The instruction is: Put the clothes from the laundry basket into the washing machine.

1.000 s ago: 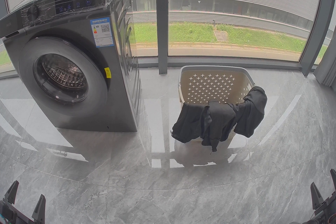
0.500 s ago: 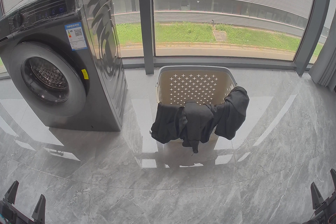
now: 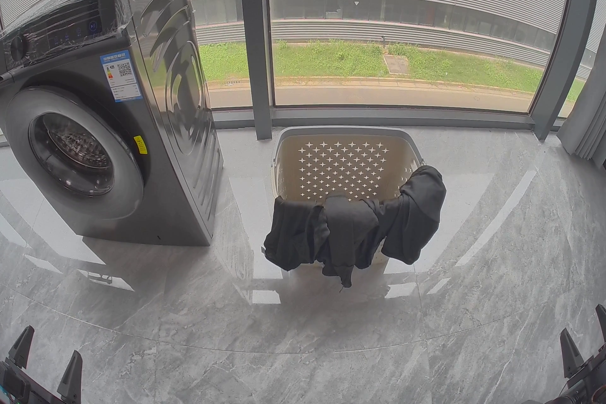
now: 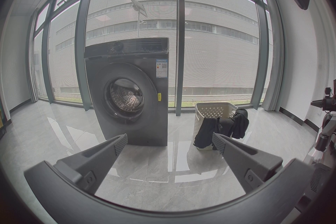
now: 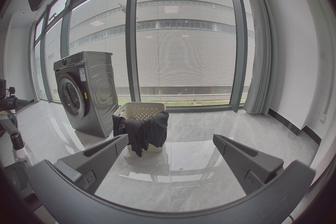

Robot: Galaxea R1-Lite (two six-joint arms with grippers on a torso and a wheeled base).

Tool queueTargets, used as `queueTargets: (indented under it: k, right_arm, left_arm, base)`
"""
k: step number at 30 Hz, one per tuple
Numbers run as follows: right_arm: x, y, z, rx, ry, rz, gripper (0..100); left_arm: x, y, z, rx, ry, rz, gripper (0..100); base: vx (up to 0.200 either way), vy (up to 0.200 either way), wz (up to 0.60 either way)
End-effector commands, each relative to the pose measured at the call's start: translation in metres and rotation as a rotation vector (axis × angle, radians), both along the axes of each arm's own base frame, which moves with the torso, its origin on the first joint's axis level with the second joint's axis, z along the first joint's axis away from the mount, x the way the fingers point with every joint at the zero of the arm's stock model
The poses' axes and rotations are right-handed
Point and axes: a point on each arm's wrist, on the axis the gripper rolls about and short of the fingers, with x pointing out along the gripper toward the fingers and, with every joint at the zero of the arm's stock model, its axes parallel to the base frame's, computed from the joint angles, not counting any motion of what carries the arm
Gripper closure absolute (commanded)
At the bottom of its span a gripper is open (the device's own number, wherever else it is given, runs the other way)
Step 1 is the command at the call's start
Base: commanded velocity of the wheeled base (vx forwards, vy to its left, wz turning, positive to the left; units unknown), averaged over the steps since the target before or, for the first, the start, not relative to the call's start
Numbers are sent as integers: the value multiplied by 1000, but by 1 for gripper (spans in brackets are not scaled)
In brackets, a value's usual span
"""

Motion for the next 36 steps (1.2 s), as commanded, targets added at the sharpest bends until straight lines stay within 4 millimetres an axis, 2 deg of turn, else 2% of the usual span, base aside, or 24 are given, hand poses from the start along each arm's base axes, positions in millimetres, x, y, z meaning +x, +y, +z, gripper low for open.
queueTargets:
  k: [1,9,18,33,36]
  right_arm:
    - [1,0,-5,0,8,1,0]
    - [0,0,-5,0,7,1,0]
    - [1,0,-5,0,8,1,0]
    - [1,0,-5,0,8,1,0]
    - [1,0,-5,0,8,1,0]
  left_arm:
    - [0,0,-5,-2,-2,0,0]
    - [0,0,-5,-1,-2,0,0]
    - [0,0,-5,-1,-2,3,0]
    - [0,0,-5,1,0,3,0]
    - [0,0,-5,2,-2,3,0]
  base:
    - [200,0,0]
    - [200,0,0]
    - [0,0,0]
    - [0,-200,0]
    - [0,0,0]
